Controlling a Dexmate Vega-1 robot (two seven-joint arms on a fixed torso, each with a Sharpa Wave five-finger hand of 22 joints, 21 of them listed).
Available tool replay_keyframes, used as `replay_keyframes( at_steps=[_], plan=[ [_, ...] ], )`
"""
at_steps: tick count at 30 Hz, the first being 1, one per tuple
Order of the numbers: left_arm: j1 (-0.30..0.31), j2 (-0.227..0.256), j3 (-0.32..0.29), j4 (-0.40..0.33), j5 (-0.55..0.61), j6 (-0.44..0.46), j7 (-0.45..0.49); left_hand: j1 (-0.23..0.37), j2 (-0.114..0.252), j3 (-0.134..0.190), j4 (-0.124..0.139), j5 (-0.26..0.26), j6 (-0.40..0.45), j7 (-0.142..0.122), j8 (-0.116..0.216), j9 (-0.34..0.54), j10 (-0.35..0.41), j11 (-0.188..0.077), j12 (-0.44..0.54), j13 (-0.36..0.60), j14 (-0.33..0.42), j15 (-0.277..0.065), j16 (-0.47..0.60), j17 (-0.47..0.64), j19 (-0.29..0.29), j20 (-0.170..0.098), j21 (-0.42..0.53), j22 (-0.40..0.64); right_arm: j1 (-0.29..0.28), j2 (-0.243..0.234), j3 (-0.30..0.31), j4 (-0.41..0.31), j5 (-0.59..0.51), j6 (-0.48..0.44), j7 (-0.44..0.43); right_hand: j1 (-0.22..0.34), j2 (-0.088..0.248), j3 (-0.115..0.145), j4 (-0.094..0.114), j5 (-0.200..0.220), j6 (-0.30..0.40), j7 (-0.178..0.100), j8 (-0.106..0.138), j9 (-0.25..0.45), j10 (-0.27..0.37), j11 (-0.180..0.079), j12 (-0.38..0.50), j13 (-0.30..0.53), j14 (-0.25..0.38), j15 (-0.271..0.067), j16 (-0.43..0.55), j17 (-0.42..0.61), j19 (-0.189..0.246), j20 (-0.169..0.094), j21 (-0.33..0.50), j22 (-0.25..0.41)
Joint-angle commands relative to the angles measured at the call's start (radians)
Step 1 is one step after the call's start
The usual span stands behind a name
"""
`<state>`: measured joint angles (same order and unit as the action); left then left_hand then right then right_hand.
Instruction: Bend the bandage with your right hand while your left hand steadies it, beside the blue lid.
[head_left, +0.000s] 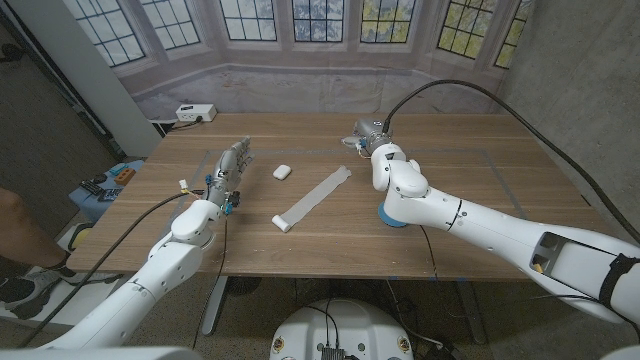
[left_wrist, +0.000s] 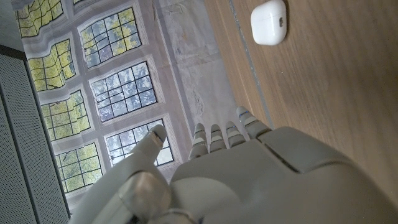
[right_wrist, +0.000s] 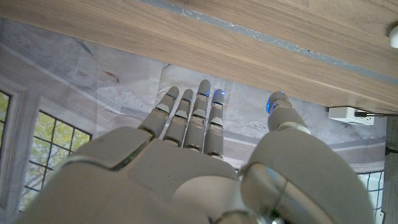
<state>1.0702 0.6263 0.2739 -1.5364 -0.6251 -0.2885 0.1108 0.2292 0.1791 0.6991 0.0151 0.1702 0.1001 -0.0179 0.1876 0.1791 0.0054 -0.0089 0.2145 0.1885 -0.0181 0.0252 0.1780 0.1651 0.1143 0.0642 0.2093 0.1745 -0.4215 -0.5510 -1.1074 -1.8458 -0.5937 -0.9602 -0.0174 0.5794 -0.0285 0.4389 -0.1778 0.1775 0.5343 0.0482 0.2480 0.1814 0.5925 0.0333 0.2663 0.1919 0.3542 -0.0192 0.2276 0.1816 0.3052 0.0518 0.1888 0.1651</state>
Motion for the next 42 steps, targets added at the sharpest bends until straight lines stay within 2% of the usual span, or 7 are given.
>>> replay_keyframes(
  at_steps=[1,7,26,35,42],
  plan=[
    [0.021,0.005,0.005,-0.022,0.003,0.016,0.015,0.01,-0.001,-0.007,0.0,0.003,0.009,-0.001,0.005,0.004,0.007,-0.001,-0.001,0.002,0.001,0.009,0.002,0.005,0.003,0.004,-0.002,0.005,-0.002,0.025,-0.025,0.05,-0.051,-0.013,0.032,0.021,-0.002,0.008,-0.001,0.0,0.007,-0.015,-0.005,0.002,0.021,-0.013,0.004,0.002,0.013,-0.01,0.006,0.002,0.008,0.0,0.006,0.004],
    [0.02,0.004,0.011,-0.024,0.01,0.023,0.021,0.011,0.0,-0.008,0.0,0.003,0.01,-0.001,0.005,0.005,0.007,-0.001,-0.002,0.002,0.001,0.01,0.002,0.005,0.003,0.004,-0.003,0.005,-0.01,0.041,-0.037,0.076,-0.08,-0.017,0.016,0.049,-0.011,0.005,0.003,-0.002,0.042,-0.038,-0.003,0.002,0.062,-0.031,0.003,0.001,0.054,-0.039,0.015,0.004,0.022,-0.004,0.008,0.005],
    [0.026,0.002,0.02,-0.035,0.018,0.032,0.033,0.016,0.001,-0.013,0.001,0.003,0.02,0.0,0.006,0.005,0.007,0.002,-0.003,0.002,0.001,0.013,0.003,0.005,0.003,0.005,-0.003,0.005,-0.022,0.095,-0.043,0.17,-0.103,0.017,-0.016,0.114,-0.023,0.002,0.003,0.0,0.123,-0.06,0.002,0.003,0.163,-0.057,0.01,0.004,0.127,-0.083,0.032,0.007,0.055,-0.014,0.012,0.006],
    [0.021,-0.002,0.023,-0.028,0.018,0.032,0.031,0.018,0.001,-0.015,0.001,0.003,0.023,0.001,0.006,0.005,0.006,0.001,-0.004,0.002,0.0,0.014,0.002,0.005,0.003,0.005,-0.004,0.005,-0.02,0.119,-0.043,0.219,-0.104,0.042,-0.038,0.137,-0.024,0.001,0.004,0.001,0.152,-0.075,0.005,0.004,0.186,-0.069,0.008,0.006,0.145,-0.095,0.035,0.009,0.064,-0.013,0.012,0.007],
    [0.017,-0.004,0.024,-0.022,0.016,0.032,0.028,0.019,0.002,-0.016,0.002,0.003,0.024,0.0,0.006,0.005,0.006,0.003,-0.004,0.002,-0.001,0.024,0.002,0.006,0.002,0.006,-0.004,0.005,-0.016,0.135,-0.045,0.25,-0.103,0.053,-0.044,0.147,-0.026,-0.001,0.005,0.001,0.167,-0.074,0.007,0.005,0.19,-0.072,0.004,0.007,0.152,-0.098,0.037,0.01,0.065,-0.014,0.011,0.007]
  ],
)
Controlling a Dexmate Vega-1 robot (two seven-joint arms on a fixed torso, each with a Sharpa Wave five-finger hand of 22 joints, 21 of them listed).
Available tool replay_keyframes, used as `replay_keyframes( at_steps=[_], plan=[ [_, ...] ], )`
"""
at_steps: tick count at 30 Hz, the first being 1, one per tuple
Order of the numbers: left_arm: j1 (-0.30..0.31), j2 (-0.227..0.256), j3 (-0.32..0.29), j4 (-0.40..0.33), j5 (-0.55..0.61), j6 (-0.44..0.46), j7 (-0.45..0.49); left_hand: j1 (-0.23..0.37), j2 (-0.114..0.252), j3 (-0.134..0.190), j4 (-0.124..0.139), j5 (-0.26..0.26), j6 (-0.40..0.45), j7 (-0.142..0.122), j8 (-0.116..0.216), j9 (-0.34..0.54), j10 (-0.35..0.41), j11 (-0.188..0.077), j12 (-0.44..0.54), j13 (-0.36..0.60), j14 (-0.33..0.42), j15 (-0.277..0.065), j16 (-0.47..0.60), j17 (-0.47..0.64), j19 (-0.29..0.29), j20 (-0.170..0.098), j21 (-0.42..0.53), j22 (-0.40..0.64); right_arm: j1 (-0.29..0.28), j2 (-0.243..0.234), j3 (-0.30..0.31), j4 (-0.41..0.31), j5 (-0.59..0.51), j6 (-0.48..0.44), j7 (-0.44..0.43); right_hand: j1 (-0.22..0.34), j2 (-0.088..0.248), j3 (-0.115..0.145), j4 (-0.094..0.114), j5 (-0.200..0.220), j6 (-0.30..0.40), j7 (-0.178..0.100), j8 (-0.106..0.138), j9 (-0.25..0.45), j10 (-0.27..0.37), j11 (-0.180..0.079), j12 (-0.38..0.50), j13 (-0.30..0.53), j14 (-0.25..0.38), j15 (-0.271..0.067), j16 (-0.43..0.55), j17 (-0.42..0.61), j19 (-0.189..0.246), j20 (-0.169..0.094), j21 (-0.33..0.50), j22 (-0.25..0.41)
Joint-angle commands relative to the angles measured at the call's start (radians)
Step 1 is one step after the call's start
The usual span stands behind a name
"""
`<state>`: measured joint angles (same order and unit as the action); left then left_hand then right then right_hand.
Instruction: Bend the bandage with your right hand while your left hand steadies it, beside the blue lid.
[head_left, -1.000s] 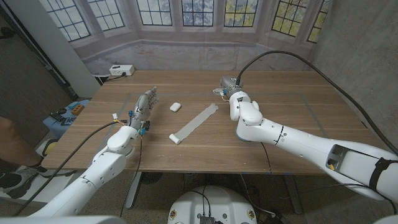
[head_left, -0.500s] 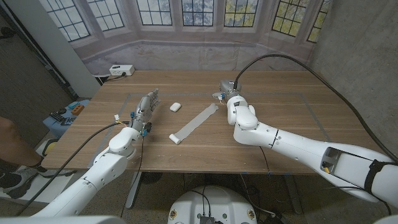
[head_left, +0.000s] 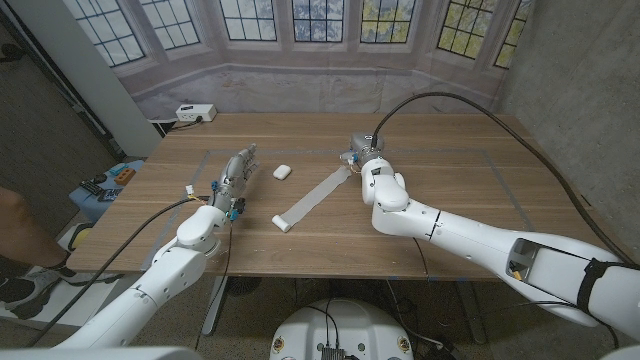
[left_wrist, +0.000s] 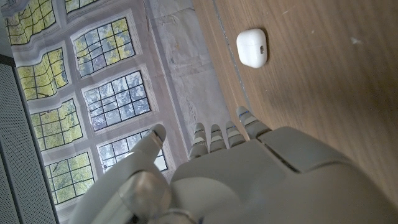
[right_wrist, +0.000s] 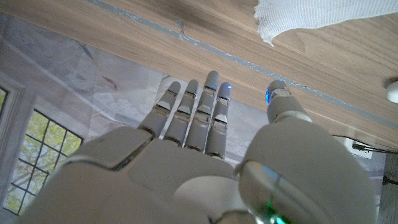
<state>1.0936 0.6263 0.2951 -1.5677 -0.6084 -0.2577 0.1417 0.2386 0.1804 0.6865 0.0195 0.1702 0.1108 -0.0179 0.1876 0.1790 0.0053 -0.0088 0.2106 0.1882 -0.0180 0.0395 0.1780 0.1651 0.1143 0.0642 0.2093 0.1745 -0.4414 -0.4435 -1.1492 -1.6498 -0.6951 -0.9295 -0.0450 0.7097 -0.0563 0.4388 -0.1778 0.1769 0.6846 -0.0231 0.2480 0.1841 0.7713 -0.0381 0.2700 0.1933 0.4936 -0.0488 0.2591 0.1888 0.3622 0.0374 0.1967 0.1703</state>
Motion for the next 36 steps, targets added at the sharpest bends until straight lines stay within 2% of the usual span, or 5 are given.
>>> replay_keyframes(
  at_steps=[1,12,13,15,36],
  plan=[
    [-0.007,-0.004,0.003,0.01,-0.001,0.002,-0.004,0.01,0.001,-0.004,-0.002,0.003,0.013,0.0,0.005,0.005,0.006,0.002,0.0,0.002,-0.001,0.01,0.002,0.006,0.002,0.005,-0.004,0.005,0.005,0.03,-0.005,0.059,-0.002,0.024,-0.017,0.018,0.001,-0.001,0.005,0.001,0.022,-0.004,0.008,0.003,0.014,-0.003,0.001,0.006,0.014,-0.069,0.005,0.003,0.009,0.001,0.003,0.002],
    [-0.005,-0.003,0.0,0.014,-0.004,-0.001,-0.003,0.011,0.001,-0.007,0.0,0.003,0.015,0.001,0.005,0.006,0.004,0.005,-0.002,0.003,-0.003,0.017,0.002,0.006,0.001,0.006,-0.005,0.005,0.018,0.057,-0.017,0.121,0.003,0.048,-0.027,0.046,0.002,-0.005,0.007,0.002,0.068,-0.025,0.015,0.005,0.045,-0.026,0.0,0.009,0.039,-0.086,0.012,0.005,0.016,-0.004,0.002,0.002],
    [-0.004,-0.003,0.0,0.013,-0.004,-0.001,-0.003,0.012,0.0,-0.007,0.0,0.004,0.015,0.0,0.005,0.006,0.004,0.006,-0.002,0.003,-0.003,0.017,0.002,0.006,0.0,0.006,-0.005,0.005,0.019,0.059,-0.017,0.125,0.004,0.051,-0.029,0.059,0.001,-0.007,0.007,0.003,0.07,-0.028,0.011,0.005,0.055,-0.063,-0.002,0.011,0.042,-0.088,0.012,0.005,0.018,-0.004,0.001,0.002],
    [-0.002,-0.002,-0.001,0.011,-0.004,-0.001,-0.002,0.012,0.0,-0.007,0.0,0.004,0.016,0.001,0.005,0.006,0.004,0.005,-0.002,0.003,-0.003,0.017,0.002,0.006,0.0,0.006,-0.005,0.005,0.02,0.062,-0.018,0.133,0.006,0.056,-0.031,0.061,0.0,-0.007,0.007,0.003,0.071,-0.027,0.01,0.005,0.057,-0.069,-0.003,0.011,0.045,-0.091,0.013,0.005,0.019,-0.005,0.002,0.002],
    [-0.015,-0.012,0.01,0.019,0.002,0.0,-0.002,0.012,-0.002,-0.008,0.004,0.004,0.019,0.0,0.004,0.006,0.004,0.008,-0.002,0.003,-0.003,0.015,0.002,0.007,0.0,0.008,-0.006,0.005,0.02,0.076,-0.036,0.203,0.011,0.091,-0.044,0.089,0.001,-0.015,0.009,0.004,0.118,-0.057,0.015,0.007,0.092,-0.091,-0.003,0.015,0.075,-0.115,0.023,0.007,0.023,-0.012,0.0,0.002]
  ],
)
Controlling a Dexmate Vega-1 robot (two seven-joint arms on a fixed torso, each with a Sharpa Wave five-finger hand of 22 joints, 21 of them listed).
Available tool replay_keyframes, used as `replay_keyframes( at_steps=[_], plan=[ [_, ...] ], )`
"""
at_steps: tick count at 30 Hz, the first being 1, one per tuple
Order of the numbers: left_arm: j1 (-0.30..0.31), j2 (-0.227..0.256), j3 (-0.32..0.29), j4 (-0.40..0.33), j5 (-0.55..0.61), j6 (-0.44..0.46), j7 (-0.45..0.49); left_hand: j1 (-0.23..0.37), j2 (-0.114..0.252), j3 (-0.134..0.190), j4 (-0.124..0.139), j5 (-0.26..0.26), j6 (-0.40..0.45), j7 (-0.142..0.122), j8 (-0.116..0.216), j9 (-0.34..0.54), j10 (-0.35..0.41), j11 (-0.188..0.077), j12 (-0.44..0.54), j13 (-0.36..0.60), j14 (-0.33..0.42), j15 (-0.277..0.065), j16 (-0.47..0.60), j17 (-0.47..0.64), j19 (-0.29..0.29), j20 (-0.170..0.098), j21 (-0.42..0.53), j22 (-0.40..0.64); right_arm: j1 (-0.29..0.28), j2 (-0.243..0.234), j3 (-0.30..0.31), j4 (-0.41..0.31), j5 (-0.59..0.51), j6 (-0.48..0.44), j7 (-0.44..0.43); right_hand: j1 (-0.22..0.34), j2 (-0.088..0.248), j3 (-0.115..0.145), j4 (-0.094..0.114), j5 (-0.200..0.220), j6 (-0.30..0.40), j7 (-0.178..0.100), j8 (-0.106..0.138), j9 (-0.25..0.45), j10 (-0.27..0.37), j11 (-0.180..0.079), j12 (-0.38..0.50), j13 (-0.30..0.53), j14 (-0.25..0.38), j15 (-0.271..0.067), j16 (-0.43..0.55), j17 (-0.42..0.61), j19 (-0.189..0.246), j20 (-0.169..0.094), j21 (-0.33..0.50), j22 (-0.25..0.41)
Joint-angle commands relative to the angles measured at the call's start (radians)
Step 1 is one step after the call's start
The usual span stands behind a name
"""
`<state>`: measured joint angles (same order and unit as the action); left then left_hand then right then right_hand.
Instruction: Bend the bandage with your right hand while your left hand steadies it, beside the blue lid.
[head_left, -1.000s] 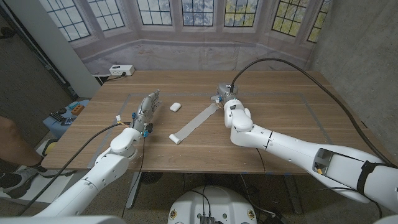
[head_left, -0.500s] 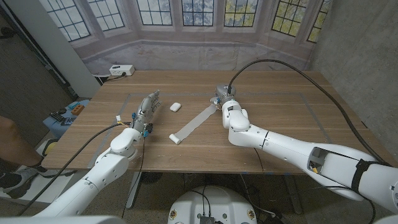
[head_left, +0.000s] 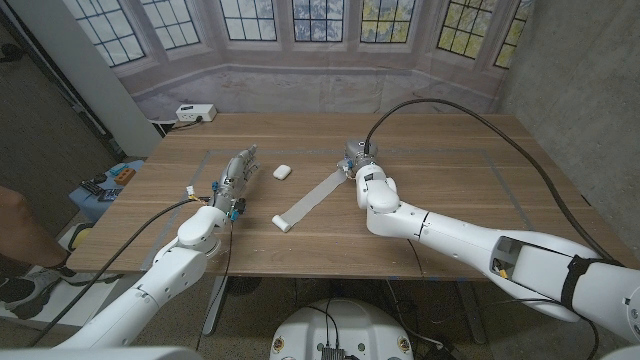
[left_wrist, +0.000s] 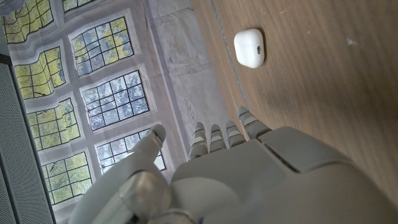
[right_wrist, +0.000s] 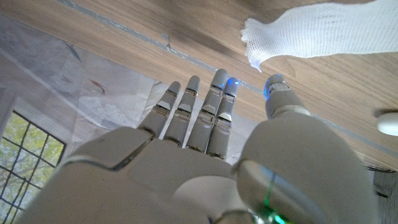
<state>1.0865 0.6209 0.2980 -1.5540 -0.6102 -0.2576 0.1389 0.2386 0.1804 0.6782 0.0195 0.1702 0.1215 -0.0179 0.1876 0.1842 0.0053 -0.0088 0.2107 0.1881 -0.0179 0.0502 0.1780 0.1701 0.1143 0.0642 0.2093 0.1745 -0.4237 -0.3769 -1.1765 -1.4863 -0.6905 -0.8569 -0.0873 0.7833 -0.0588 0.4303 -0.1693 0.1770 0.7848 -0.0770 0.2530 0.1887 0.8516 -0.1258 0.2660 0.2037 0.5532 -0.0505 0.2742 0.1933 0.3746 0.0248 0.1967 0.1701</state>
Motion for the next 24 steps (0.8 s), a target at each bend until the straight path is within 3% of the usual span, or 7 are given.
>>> replay_keyframes(
  at_steps=[1,24],
  plan=[
    [-0.008,-0.007,0.008,0.005,0.005,0.0,0.001,0.013,-0.002,0.0,0.004,0.004,0.008,0.0,0.004,0.001,0.005,0.008,-0.002,0.003,-0.003,0.004,0.002,0.002,0.0,0.007,-0.006,0.005,0.003,0.008,-0.01,0.041,0.007,0.022,-0.001,0.018,0.003,-0.006,0.0,0.004,0.021,-0.007,0.01,0.002,0.013,-0.004,0.002,0.006,0.019,-0.116,0.009,0.003,0.011,-0.001,0.0,0.002],
    [0.003,-0.014,0.006,0.017,-0.005,-0.014,-0.001,0.015,-0.003,0.0,0.006,0.004,0.009,-0.001,0.003,0.001,0.004,0.007,-0.002,0.003,-0.002,0.002,0.002,0.001,0.0,0.008,-0.006,0.005,0.01,0.04,-0.024,0.091,0.0,0.035,-0.042,0.061,0.007,-0.015,0.0,0.004,0.084,-0.021,0.013,0.005,0.072,-0.02,0.037,0.033,0.072,-0.15,0.021,0.005,0.02,-0.01,0.0,0.002]
  ],
)
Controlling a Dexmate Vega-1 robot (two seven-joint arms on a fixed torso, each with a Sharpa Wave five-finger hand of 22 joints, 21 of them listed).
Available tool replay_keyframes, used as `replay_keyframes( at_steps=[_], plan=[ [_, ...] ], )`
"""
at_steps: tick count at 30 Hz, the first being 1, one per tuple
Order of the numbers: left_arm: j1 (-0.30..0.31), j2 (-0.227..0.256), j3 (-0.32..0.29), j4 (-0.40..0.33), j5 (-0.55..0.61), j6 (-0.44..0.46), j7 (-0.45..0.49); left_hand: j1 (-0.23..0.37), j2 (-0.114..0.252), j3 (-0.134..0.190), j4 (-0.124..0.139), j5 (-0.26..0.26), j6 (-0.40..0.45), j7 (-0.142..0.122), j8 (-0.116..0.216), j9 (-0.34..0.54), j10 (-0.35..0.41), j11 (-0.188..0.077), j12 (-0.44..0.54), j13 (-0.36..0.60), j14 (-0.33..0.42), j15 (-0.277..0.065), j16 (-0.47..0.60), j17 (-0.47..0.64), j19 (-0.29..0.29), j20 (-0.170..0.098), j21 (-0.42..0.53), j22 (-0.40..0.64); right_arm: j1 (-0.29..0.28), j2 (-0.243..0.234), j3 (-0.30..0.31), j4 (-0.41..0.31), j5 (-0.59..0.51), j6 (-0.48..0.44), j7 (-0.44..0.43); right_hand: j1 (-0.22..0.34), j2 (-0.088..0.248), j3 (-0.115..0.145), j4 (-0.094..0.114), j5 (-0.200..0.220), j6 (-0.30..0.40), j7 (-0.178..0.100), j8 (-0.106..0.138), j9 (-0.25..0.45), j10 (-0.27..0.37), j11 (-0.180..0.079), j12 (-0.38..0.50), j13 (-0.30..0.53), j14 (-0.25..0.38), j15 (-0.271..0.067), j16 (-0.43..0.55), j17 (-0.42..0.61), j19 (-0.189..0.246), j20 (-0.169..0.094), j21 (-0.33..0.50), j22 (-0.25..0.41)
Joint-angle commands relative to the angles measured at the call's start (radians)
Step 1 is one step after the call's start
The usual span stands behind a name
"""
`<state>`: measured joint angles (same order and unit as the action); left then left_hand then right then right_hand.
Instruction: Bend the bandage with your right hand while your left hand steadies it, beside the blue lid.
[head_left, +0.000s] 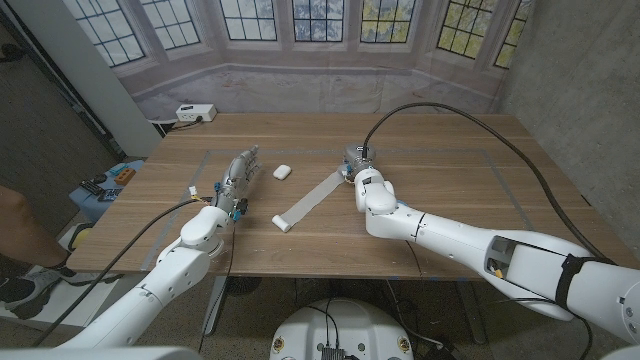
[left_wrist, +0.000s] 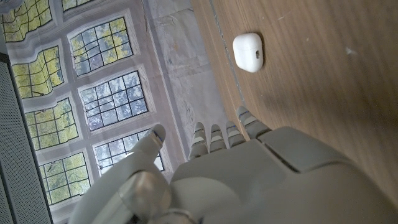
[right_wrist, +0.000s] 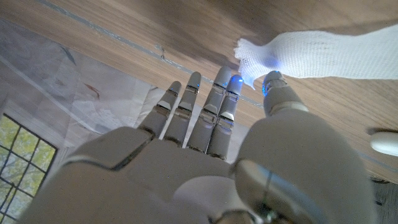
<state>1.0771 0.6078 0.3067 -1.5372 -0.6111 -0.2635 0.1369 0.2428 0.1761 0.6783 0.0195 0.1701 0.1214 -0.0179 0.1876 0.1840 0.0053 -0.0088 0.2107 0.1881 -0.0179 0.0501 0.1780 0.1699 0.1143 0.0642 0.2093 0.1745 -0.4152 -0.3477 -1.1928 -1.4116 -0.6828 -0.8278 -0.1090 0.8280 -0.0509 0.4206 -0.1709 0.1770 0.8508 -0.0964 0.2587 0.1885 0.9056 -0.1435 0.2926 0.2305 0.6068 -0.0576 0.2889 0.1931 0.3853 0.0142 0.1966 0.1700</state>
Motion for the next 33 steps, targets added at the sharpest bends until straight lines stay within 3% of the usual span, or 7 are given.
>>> replay_keyframes(
  at_steps=[1,19,33],
  plan=[
    [0.015,0.0,-0.004,-0.002,-0.004,-0.008,0.003,0.01,0.001,0.0,0.006,0.004,0.009,-0.001,0.003,0.001,0.004,0.007,-0.002,0.003,-0.002,0.002,0.002,0.001,0.0,0.008,-0.006,0.005,0.0,0.011,-0.008,0.017,-0.009,0.009,-0.025,0.019,-0.001,-0.006,0.002,0.004,0.021,-0.003,0.007,0.005,0.021,-0.003,0.013,0.007,0.024,-0.143,0.008,0.005,0.01,0.001,0.0,0.002],
    [0.03,0.0,-0.004,-0.009,-0.006,-0.013,0.004,0.012,0.001,0.0,0.007,0.004,0.008,-0.002,0.002,0.002,0.006,0.006,-0.002,0.003,-0.003,0.002,0.001,0.001,0.0,0.009,-0.006,0.005,-0.018,0.013,-0.009,0.024,-0.031,0.015,-0.079,0.056,0.004,-0.016,0.002,0.005,0.076,-0.01,0.01,0.007,0.075,-0.01,0.051,0.03,0.071,-0.155,0.024,0.016,0.031,-0.011,0.004,0.002],
    [0.031,0.002,-0.002,-0.013,-0.004,-0.008,0.005,0.014,0.001,-0.001,0.007,0.004,0.021,0.0,0.006,0.002,0.007,0.005,-0.002,0.003,-0.002,0.001,0.002,0.001,0.0,0.009,-0.006,0.005,-0.017,0.017,-0.002,0.056,-0.029,0.033,-0.093,0.068,0.006,-0.02,0.002,0.005,0.081,-0.018,0.006,0.008,0.07,-0.015,0.054,0.037,0.077,-0.157,0.026,0.019,0.036,-0.013,0.004,0.003]
  ],
)
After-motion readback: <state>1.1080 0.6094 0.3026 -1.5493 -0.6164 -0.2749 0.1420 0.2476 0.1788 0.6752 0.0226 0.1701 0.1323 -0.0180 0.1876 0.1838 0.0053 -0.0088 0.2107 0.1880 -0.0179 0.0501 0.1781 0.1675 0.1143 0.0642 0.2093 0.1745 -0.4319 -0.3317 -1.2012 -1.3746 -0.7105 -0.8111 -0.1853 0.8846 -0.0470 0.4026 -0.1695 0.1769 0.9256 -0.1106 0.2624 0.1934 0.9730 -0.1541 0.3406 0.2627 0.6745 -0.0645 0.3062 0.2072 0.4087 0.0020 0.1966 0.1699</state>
